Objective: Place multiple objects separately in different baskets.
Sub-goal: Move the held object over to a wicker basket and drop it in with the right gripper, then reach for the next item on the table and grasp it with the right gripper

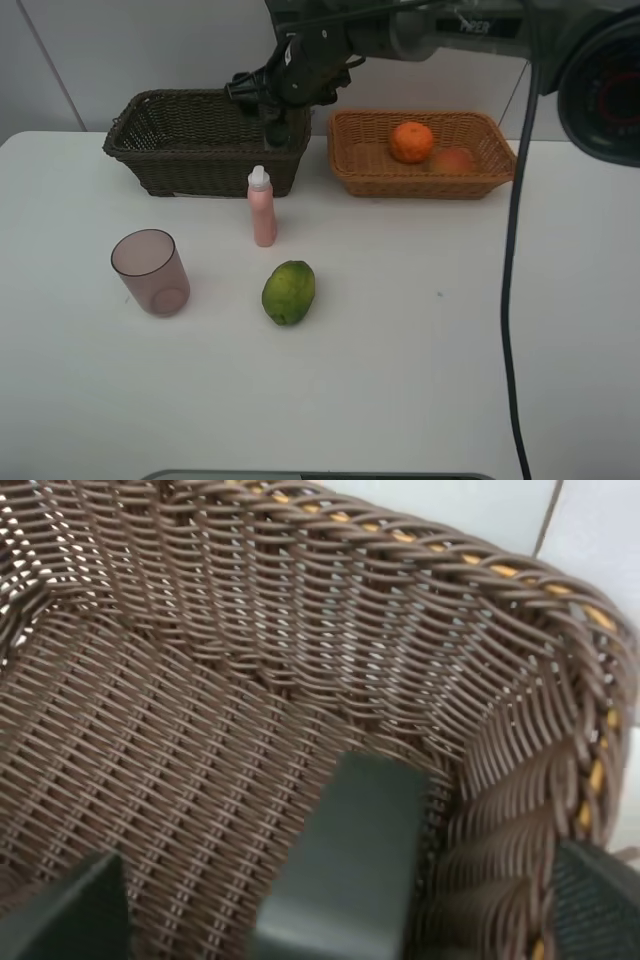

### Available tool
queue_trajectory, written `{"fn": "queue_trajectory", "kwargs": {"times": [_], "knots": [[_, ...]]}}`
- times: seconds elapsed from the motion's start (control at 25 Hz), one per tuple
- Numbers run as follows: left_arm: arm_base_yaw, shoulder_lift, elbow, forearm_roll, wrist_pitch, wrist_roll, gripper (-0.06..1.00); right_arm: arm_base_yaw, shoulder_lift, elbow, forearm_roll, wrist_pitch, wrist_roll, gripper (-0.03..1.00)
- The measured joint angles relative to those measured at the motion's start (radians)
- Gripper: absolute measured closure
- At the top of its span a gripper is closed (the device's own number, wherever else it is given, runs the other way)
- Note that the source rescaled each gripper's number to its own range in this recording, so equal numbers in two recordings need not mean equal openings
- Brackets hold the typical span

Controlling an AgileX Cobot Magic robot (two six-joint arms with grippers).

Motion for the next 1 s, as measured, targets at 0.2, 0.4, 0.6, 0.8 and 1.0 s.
{"fn": "queue_trajectory", "kwargs": {"times": [0.2,0.4,0.6,0.8,1.0], "knots": [[0.000,0.000,0.000,0.000,0.000,0.000,0.10,0.000,-0.069,0.000,0.004,0.108,0.000,0.06],[0.000,0.000,0.000,0.000,0.000,0.000,0.10,0.000,-0.154,0.001,0.054,0.254,0.000,0.06],[0.000,0.000,0.000,0.000,0.000,0.000,0.10,0.000,-0.277,0.149,0.130,0.369,0.051,0.06],[0.000,0.000,0.000,0.000,0.000,0.000,0.10,0.016,-0.409,0.404,0.124,0.377,0.174,0.06],[0.000,0.000,0.000,0.000,0.000,0.000,0.10,0.071,-0.472,0.559,0.099,0.388,0.335,0.06]]}}
